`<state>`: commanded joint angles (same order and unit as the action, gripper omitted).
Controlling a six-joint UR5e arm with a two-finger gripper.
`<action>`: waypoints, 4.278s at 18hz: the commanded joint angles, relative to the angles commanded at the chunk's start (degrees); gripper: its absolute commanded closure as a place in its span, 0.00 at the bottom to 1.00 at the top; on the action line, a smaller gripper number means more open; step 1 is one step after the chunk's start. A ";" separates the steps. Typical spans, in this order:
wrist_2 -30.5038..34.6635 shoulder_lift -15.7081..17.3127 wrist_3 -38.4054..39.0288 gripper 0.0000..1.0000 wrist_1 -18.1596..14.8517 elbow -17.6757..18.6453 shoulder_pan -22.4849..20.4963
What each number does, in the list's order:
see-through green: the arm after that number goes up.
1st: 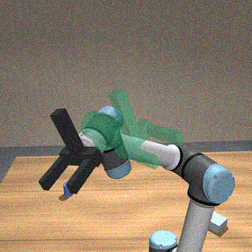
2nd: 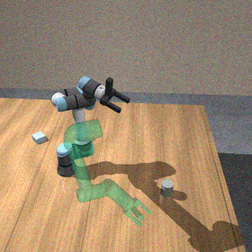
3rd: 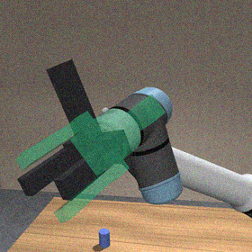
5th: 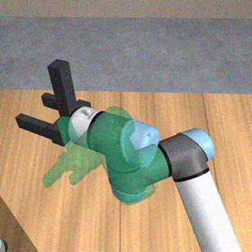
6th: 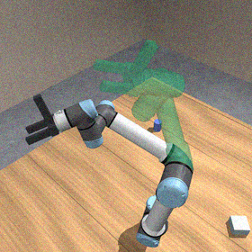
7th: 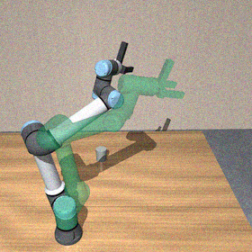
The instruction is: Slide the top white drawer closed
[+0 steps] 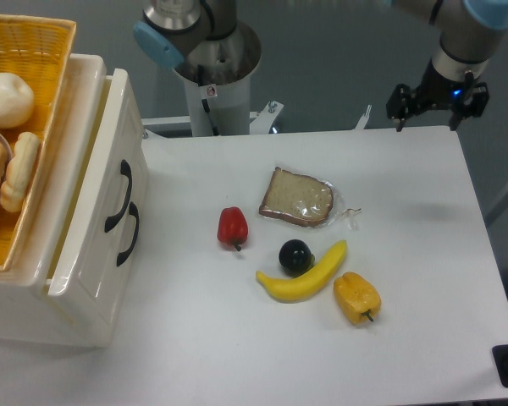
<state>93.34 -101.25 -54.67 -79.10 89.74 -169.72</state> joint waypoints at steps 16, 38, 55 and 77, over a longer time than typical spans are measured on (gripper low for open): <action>-0.09 0.00 0.00 0.00 0.00 0.09 0.00; -0.18 -0.79 0.00 0.00 0.00 0.17 -1.49; -0.62 -1.23 0.00 0.00 -0.09 0.17 -1.14; -8.17 -0.44 0.26 0.00 1.58 -1.23 4.83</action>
<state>85.17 -101.69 -54.40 -77.52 88.51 -164.88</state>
